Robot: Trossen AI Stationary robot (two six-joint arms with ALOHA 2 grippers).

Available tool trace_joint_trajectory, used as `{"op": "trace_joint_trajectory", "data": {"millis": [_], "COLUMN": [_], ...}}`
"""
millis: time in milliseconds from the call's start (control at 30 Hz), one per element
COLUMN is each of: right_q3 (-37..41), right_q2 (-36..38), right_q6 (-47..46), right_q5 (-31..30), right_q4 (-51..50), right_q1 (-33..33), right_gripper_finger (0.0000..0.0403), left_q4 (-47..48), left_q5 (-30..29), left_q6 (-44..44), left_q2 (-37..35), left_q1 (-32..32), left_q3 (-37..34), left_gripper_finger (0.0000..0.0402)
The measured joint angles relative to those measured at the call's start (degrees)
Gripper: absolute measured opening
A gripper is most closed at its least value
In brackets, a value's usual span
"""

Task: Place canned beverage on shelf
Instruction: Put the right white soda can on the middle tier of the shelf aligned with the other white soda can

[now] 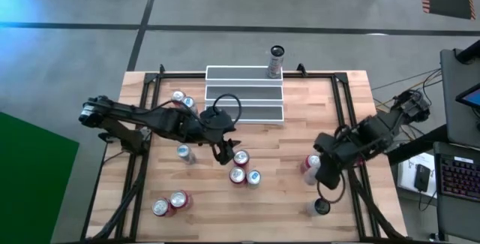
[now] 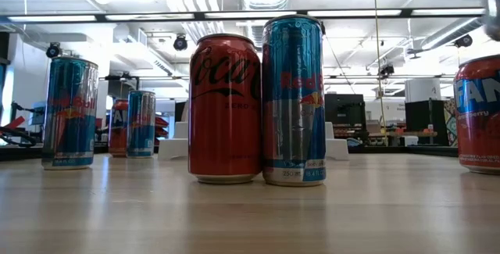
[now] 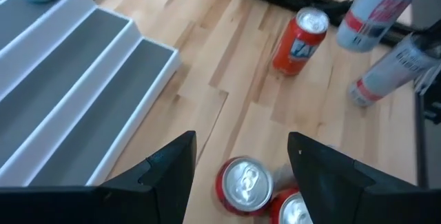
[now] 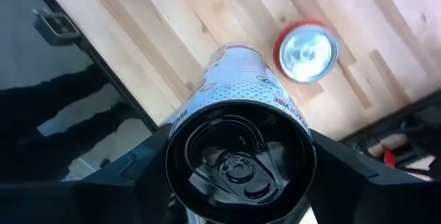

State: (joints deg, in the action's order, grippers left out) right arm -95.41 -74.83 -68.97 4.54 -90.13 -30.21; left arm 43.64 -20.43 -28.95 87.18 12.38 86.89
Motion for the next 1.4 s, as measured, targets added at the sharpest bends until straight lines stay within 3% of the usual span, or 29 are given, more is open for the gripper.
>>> {"op": "trace_joint_trajectory", "data": {"millis": [300, 600, 1100, 1400], "right_q3": [-4.8, -12.5, -25.7, -37.1], "right_q2": [-1.4, -7.9, -17.9, -26.9], "right_q6": [10.4, 21.9, 37.8, 44.9], "right_q5": [-0.1, 0.0, 3.1, 4.7], "right_q4": [0.0, 0.1, 0.0, 0.1], "right_q1": [10.9, 17.9, 29.0, 34.4], "right_gripper_finger": [0.0244, 0.0244, 0.0244, 0.0244], "left_q4": [2.9, 5.4, -8.4, -8.6], "left_q5": [0.0, -1.6, -1.2, -1.1], "left_q6": [2.2, 3.3, -5.1, -2.1], "left_q2": [-1.4, -5.5, -23.9, -29.5], "left_q1": [-0.5, -2.2, -2.8, -3.1], "left_q3": [0.0, -1.7, -25.4, -28.8], "left_gripper_finger": [0.0215, 0.0215, 0.0215, 0.0215]}}
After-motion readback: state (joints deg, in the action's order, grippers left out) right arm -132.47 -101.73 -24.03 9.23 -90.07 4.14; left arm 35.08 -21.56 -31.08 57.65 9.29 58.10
